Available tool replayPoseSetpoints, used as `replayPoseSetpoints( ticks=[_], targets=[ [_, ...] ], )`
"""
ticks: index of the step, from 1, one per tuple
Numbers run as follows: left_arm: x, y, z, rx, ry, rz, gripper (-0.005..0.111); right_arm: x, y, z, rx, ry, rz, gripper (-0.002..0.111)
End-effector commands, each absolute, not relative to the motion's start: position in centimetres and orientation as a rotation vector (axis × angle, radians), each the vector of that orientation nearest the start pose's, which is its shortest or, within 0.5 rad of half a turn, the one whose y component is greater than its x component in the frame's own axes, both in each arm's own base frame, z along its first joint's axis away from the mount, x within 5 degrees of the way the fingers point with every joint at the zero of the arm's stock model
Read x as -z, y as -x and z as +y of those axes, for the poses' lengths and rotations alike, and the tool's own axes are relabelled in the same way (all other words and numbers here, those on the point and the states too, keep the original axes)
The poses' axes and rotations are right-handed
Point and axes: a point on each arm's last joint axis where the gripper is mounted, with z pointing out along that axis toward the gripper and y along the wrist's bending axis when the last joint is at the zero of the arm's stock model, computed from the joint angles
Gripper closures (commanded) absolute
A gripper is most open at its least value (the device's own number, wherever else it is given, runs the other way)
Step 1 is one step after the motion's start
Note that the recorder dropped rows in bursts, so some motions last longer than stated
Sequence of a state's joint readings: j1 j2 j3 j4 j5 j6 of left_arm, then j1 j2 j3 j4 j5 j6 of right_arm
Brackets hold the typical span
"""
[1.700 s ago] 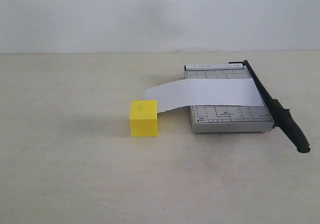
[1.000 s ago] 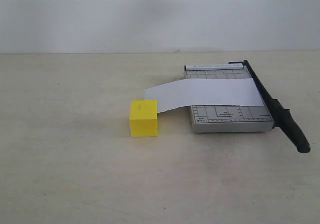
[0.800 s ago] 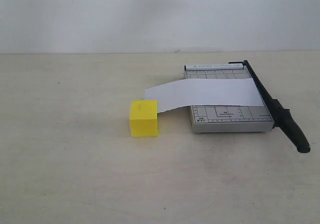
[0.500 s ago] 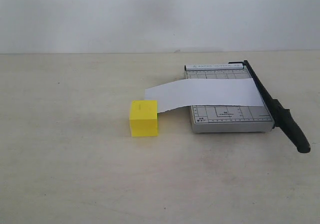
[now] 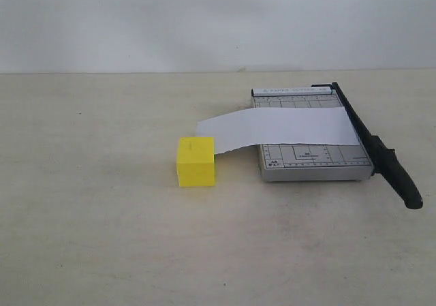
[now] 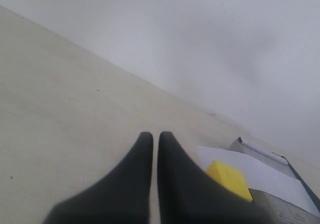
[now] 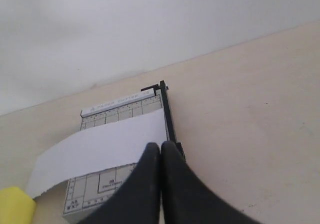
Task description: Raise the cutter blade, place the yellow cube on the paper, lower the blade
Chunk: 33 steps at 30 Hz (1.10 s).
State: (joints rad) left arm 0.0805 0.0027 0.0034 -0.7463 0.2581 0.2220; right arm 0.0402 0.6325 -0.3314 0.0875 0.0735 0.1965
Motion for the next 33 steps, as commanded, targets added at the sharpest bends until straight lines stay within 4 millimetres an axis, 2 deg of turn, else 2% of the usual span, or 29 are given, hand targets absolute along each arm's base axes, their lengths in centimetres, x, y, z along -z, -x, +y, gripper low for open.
replayPoseSetpoints(
  ticks=[1, 3, 5, 8, 9, 10, 11, 12, 14, 15, 16, 20, 23, 26, 33],
  targets=[
    [-19.6, -5.6, -1.2, 0.439, 0.329, 1.663, 0.102, -27.1, -14.3, 0.6, -0.350, -0.368, 1.782, 0.109],
    [-19.6, -5.6, -1.1, 0.380, 0.265, 1.667, 0.102, -27.6, -14.4, 0.6, -0.359, -0.368, 1.724, 0.109],
    [-19.5, -5.6, -1.2, 0.326, 0.201, 1.678, 0.102, -28.5, -15.0, 0.6, -0.191, -0.158, 1.765, 0.109],
    [-19.3, -5.5, -1.4, 0.311, 0.151, 1.707, 0.102, -28.1, -17.7, 0.8, -0.035, 0.046, 2.092, 0.109],
    [-19.3, -5.5, -1.4, 0.317, 0.156, 1.704, 0.102, -28.2, -19.8, 1.0, -0.030, 0.082, 2.237, 0.108],
    [-19.4, -5.5, -1.4, 0.319, 0.161, 1.699, 0.102, -28.3, -21.0, 1.1, -0.032, 0.083, 2.276, 0.107],
    [-19.5, -5.5, -1.3, 0.322, 0.174, 1.686, 0.102, -28.3, -22.8, 1.2, -0.031, 0.087, 2.333, 0.101],
    [-19.5, -5.5, -1.3, 0.331, 0.181, 1.684, 0.102, -28.1, -24.1, 1.2, -0.018, 0.110, 2.400, 0.090],
    [-19.5, -5.5, -1.3, 0.331, 0.181, 1.684, 0.102, -27.7, -24.9, 1.3, 0.005, 0.140, 2.495, 0.067],
    [-19.5, -5.5, -1.3, 0.331, 0.181, 1.684, 0.102, -27.3, -25.6, 1.3, 0.003, 0.136, 2.518, 0.049],
    [-19.5, -5.5, -1.3, 0.331, 0.181, 1.684, 0.102, -27.0, -26.0, 1.4, -0.011, 0.124, 2.522, 0.044],
    [-19.5, -5.5, -1.3, 0.331, 0.181, 1.684, 0.102, -24.6, -27.1, 1.5, -0.032, 0.089, 2.626, 0.044],
    [-19.6, -5.5, -1.3, 0.353, 0.197, 1.679, 0.102, -22.8, -27.6, 2.0, -0.110, 0.027, 2.704, 0.044],
    [-19.5, -5.5, -1.4, 0.356, 0.197, 1.680, 0.102, -22.2, -27.8, 2.5, -0.156, 0.055, 2.726, 0.044],
    [-19.5, -5.5, -1.4, 0.356, 0.197, 1.680, 0.102, -20.7, -28.4, 2.6, -0.115, 0.106, 2.772, 0.044]
  ],
)
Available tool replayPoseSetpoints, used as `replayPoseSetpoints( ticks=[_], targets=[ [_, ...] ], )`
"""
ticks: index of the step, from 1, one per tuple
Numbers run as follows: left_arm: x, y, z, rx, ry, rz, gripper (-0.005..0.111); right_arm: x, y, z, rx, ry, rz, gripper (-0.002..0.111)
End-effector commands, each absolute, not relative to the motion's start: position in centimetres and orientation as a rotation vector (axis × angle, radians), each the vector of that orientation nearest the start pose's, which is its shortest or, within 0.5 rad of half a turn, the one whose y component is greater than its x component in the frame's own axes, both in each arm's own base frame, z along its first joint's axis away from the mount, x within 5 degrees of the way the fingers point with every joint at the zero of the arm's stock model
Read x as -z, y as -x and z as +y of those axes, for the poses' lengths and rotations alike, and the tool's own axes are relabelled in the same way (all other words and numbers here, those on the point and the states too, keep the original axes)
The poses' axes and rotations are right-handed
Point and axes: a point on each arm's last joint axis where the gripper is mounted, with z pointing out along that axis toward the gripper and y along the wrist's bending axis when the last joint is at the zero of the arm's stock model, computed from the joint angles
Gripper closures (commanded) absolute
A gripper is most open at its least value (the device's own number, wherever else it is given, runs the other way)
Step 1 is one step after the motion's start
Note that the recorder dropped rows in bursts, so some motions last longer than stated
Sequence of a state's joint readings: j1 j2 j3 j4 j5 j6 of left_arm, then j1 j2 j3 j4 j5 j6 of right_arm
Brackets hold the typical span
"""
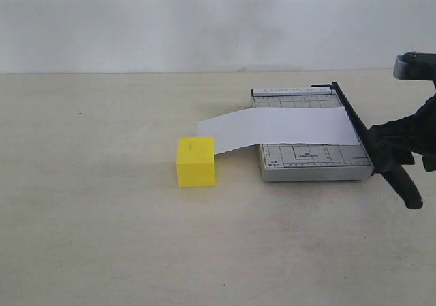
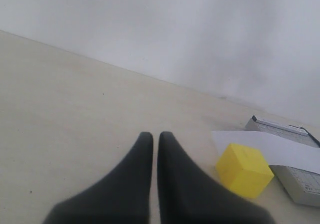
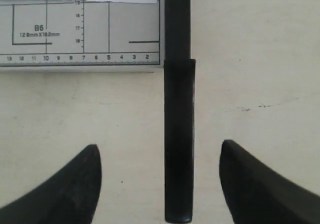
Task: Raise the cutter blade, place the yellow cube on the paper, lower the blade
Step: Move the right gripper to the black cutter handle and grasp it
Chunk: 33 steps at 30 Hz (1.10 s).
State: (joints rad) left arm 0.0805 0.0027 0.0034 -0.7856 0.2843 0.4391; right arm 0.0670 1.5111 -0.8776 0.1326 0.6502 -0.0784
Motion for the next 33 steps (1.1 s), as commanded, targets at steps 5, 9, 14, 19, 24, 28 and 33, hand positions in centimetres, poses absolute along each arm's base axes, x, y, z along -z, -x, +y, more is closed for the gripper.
replayPoseSetpoints(
  ticks=[5, 9, 14, 19, 24, 28, 33],
  targets=[
    [-19.6, -5.5, -1.4, 0.363, 0.202, 1.679, 0.102, -19.7, -28.7, 2.6, -0.112, 0.101, 2.800, 0.044],
    [-19.6, -5.5, -1.4, 0.364, 0.204, 1.677, 0.102, -18.9, -28.7, 2.6, -0.113, 0.100, 2.852, 0.054],
    [-19.6, -5.5, -1.4, 0.382, 0.217, 1.673, 0.102, -18.7, -28.8, 2.3, -0.070, 0.140, 2.849, 0.058],
    [-19.6, -5.5, -1.4, 0.385, 0.219, 1.672, 0.102, -18.9, -29.1, 2.3, -0.065, 0.136, 2.789, 0.058],
    [-19.6, -5.5, -1.4, 0.385, 0.219, 1.672, 0.102, -19.6, -27.1, 2.1, -0.048, 0.120, 2.579, 0.058],
    [-19.6, -5.5, -1.4, 0.390, 0.223, 1.671, 0.102, -20.1, -24.5, 1.8, -0.055, 0.063, 2.353, 0.058],
    [-19.6, -5.5, -1.4, 0.390, 0.223, 1.671, 0.102, -18.5, -22.8, 1.6, -0.076, -0.005, 2.365, 0.058]
  ],
)
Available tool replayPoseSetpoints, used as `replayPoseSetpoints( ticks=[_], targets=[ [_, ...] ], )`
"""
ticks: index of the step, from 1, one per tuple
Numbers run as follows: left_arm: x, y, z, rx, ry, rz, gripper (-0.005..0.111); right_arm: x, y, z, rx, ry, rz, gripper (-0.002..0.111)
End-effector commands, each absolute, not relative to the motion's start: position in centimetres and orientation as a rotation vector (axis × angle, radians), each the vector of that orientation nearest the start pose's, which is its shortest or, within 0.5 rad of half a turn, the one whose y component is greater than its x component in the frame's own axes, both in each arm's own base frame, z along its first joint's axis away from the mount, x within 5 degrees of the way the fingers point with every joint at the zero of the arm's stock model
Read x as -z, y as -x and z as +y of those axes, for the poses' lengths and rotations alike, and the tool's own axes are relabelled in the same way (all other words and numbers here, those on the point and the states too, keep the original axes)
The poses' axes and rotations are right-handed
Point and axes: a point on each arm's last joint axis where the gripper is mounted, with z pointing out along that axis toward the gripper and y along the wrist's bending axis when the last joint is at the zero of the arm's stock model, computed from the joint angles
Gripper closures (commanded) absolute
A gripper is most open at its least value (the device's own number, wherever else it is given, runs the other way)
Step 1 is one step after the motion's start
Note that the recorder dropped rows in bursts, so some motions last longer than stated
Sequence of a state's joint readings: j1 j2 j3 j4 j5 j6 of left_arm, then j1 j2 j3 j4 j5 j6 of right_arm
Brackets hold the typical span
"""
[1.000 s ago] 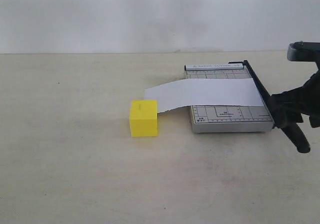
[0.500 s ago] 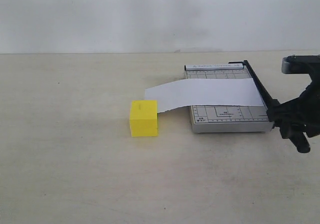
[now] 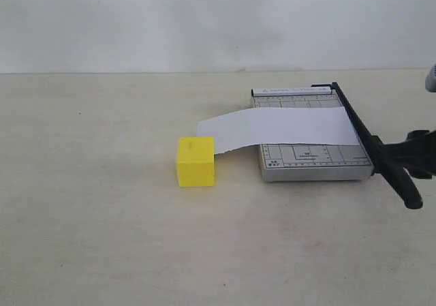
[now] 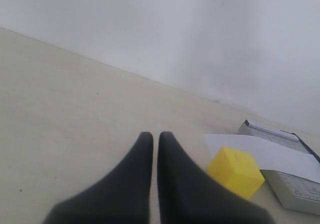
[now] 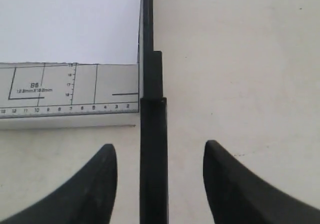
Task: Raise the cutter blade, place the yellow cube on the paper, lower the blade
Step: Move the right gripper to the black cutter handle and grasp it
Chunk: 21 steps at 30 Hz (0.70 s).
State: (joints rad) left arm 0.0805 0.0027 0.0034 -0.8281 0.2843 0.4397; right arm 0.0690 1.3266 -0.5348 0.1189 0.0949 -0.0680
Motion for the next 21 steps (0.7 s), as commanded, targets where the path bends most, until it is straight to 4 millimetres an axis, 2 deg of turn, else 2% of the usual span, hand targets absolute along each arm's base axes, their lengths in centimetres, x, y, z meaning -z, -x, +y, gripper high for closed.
replayPoseSetpoints(
  ticks=[1, 3, 7, 9, 12, 18, 21],
  targets=[
    [-19.6, -5.5, -1.4, 0.390, 0.223, 1.671, 0.102, -18.3, -22.9, 1.6, -0.075, -0.006, 2.366, 0.058],
    [-19.6, -5.5, -1.4, 0.390, 0.223, 1.671, 0.102, -18.2, -23.0, 1.6, -0.073, -0.006, 2.363, 0.056],
    [-19.6, -5.5, -1.4, 0.390, 0.223, 1.671, 0.102, -17.9, -23.0, 1.6, -0.071, -0.004, 2.377, 0.038],
    [-19.6, -5.5, -1.4, 0.390, 0.223, 1.671, 0.102, -17.8, -23.0, 1.6, -0.071, -0.002, 2.391, 0.038],
    [-19.6, -5.5, -1.4, 0.390, 0.223, 1.671, 0.102, -17.6, -22.7, 1.6, -0.072, 0.003, 2.413, 0.044],
    [-19.6, -5.5, -1.4, 0.397, 0.227, 1.669, 0.102, -17.0, -20.4, 1.2, -0.045, -0.014, 2.255, 0.072],
    [-19.6, -5.5, -1.4, 0.402, 0.231, 1.668, 0.102, -16.8, -19.7, 1.0, -0.039, -0.025, 2.202, 0.071]
  ],
)
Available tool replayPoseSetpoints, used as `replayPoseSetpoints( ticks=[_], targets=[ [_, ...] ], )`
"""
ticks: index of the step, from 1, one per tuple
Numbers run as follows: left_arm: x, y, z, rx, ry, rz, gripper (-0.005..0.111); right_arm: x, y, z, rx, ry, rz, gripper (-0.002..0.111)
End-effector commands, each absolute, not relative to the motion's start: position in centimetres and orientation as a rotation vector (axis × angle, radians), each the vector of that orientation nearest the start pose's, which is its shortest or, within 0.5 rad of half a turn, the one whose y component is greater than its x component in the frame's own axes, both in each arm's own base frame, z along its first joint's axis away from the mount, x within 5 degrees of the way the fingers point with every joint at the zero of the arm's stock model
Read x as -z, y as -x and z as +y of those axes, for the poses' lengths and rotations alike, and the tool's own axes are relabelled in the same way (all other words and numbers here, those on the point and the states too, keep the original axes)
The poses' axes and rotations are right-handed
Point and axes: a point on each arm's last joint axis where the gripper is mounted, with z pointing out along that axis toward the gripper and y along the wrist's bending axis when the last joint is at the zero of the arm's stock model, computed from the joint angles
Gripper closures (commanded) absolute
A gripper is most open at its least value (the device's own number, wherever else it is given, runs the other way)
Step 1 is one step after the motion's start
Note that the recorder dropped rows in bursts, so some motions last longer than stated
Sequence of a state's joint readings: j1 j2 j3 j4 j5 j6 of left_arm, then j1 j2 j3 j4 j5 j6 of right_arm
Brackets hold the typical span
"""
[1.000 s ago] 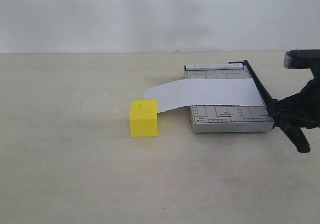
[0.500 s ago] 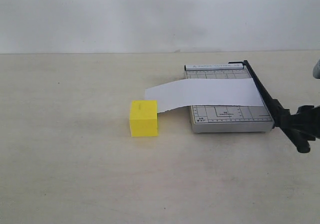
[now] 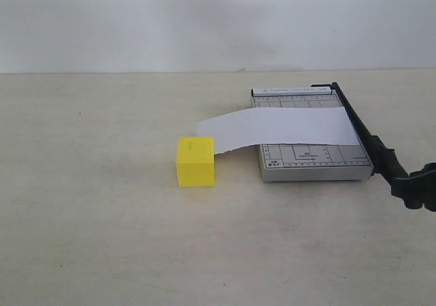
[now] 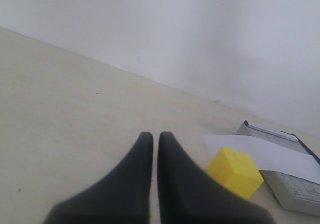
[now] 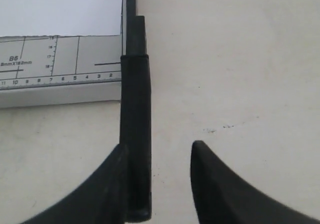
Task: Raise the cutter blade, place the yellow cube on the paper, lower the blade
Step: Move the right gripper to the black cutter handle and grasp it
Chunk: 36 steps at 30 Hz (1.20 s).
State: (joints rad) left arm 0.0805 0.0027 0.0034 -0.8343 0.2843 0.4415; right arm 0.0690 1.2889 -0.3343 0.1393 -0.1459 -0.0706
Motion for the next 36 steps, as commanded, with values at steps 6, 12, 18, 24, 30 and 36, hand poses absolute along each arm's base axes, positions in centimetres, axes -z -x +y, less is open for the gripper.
replayPoseSetpoints(
  ticks=[6, 12, 18, 24, 30, 36],
  targets=[
    [-19.6, -5.5, -1.4, 0.402, 0.231, 1.668, 0.102, -16.8, -20.1, 1.2, -0.008, 0.072, 2.178, 0.043],
    [-19.6, -5.5, -1.4, 0.402, 0.231, 1.668, 0.102, -16.1, -20.4, 1.2, -0.009, 0.062, 2.194, 0.041],
    [-19.6, -5.5, -1.4, 0.402, 0.231, 1.668, 0.102, -15.1, -20.8, 1.2, -0.021, 0.033, 2.231, 0.041],
    [-19.6, -5.5, -1.4, 0.402, 0.231, 1.668, 0.102, -14.4, -20.7, 1.2, -0.020, 0.035, 2.280, 0.067],
    [-19.6, -5.5, -1.4, 0.402, 0.231, 1.668, 0.102, -14.4, -20.7, 1.2, -0.018, 0.040, 2.274, 0.108],
    [-19.6, -5.5, -1.4, 0.402, 0.231, 1.668, 0.102, -15.3, -21.1, 1.2, -0.003, 0.059, 2.179, 0.108]
  ],
)
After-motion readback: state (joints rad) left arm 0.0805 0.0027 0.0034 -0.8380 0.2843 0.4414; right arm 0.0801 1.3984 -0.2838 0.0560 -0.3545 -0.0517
